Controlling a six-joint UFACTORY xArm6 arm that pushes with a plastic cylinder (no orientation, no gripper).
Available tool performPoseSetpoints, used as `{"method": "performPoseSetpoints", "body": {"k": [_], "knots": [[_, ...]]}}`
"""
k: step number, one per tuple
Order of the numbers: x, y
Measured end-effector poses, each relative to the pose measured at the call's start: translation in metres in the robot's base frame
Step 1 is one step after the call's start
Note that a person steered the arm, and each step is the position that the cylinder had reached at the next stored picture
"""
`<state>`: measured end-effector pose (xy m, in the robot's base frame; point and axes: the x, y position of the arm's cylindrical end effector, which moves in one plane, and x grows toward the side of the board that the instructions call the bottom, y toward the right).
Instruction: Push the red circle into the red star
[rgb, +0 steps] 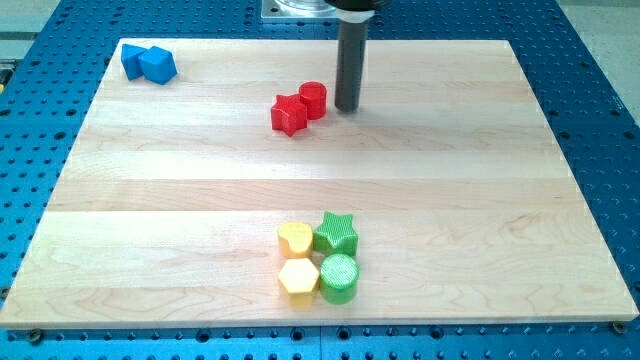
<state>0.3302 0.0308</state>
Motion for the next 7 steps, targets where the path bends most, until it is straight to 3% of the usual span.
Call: {"method": "performPoseSetpoints", "body": {"k": [2,3,7], "knots": [[-0.054,-0.002],[-0.055,-0.018],[0.045,-0.02]]}}
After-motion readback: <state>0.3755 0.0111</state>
